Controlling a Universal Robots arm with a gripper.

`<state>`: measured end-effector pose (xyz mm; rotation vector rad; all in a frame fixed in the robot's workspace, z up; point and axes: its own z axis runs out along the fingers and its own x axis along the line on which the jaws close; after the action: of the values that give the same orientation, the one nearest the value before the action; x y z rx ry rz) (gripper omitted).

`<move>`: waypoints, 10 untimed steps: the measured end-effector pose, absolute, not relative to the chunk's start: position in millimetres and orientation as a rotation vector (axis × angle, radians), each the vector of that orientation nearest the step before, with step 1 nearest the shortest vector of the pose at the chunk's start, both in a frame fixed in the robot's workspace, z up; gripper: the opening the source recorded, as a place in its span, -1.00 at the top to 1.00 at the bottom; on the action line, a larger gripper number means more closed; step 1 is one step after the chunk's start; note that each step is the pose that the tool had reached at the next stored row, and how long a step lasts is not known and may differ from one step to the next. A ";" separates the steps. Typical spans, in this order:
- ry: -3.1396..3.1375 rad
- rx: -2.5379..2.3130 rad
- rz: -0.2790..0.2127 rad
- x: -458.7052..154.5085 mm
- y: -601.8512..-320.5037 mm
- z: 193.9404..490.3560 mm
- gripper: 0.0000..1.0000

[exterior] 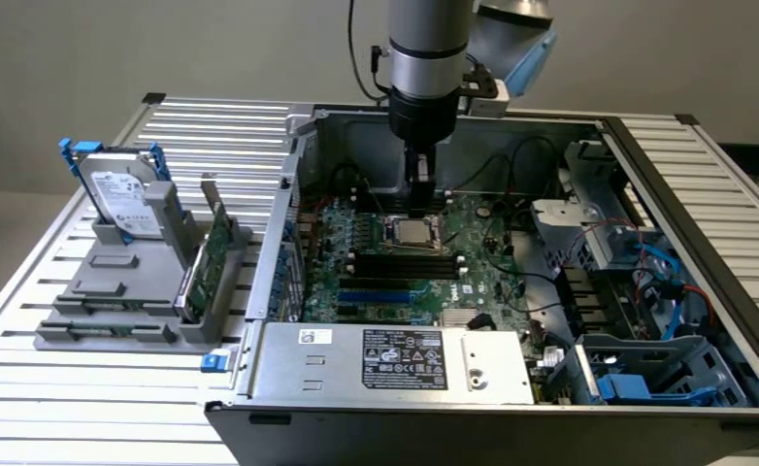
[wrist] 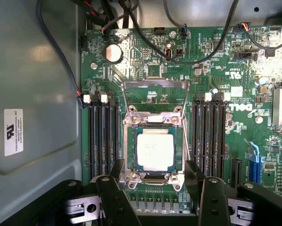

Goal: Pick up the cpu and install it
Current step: 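Place the cpu into insertion slot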

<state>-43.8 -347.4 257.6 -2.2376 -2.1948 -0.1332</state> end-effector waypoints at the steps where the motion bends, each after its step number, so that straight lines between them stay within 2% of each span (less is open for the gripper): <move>1: -2.195 -2.237 -0.133 -43.4 -347.4 257.7 -0.25; 10: -2.195 -2.237 -0.133 -40.9 -344.9 258.0 -0.25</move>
<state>-40.9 -344.9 258.0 -2.2375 -2.1946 -0.1330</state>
